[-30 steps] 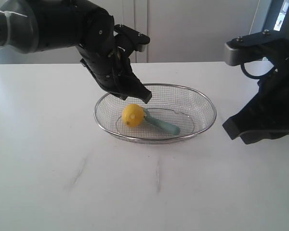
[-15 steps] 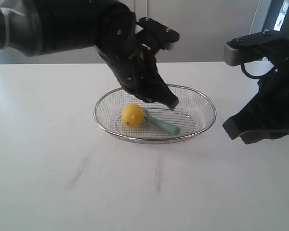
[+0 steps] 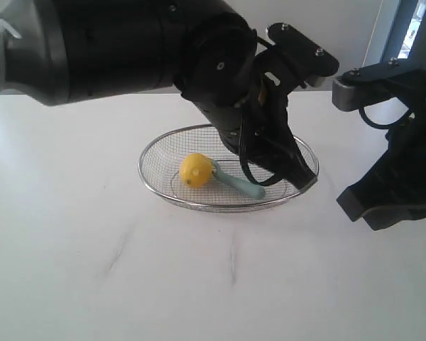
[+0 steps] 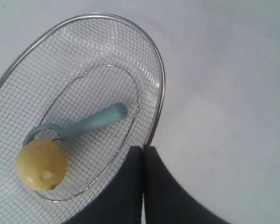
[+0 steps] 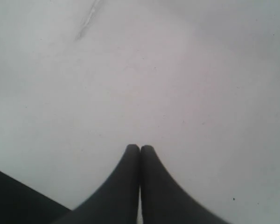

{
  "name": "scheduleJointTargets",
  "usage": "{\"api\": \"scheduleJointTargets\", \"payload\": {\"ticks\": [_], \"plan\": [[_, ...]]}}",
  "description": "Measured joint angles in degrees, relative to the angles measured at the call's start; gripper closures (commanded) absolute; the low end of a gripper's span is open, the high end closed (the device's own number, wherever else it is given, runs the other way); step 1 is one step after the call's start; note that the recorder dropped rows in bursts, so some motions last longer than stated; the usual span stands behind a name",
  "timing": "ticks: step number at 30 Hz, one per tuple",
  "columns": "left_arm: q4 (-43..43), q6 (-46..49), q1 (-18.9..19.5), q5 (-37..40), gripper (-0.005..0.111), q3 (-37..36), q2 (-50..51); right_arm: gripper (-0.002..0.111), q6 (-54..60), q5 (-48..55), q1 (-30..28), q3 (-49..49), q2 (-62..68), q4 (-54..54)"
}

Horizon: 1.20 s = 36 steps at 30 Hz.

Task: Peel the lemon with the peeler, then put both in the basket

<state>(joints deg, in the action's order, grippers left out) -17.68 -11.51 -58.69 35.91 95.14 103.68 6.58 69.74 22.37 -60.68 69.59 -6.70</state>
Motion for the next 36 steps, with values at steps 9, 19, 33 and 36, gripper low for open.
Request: {"api": "scheduleJointTargets", "payload": {"ticks": [9, 19, 33, 36], "plan": [[-8.1, -7.9, 1.2, 2.4, 0.107, 0.0, -5.1, 0.108, 0.0, 0.0, 0.0, 0.0, 0.0, 0.0], [-14.0, -19.9, 8.8, 2.0, 0.107, -6.3, -12.3, 0.108, 0.0, 0.0, 0.0, 0.0, 0.0, 0.0], [-13.1, -34.2, 22.9, -23.9, 0.107, -36.8, -35.5, 0.108, 0.0, 0.0, 0.0, 0.0, 0.0, 0.0], [-13.0, -37.7, 29.8, -25.4, 0.107, -45.6, -44.4, 0.108, 0.0, 0.0, 0.0, 0.0, 0.0, 0.0]]}}
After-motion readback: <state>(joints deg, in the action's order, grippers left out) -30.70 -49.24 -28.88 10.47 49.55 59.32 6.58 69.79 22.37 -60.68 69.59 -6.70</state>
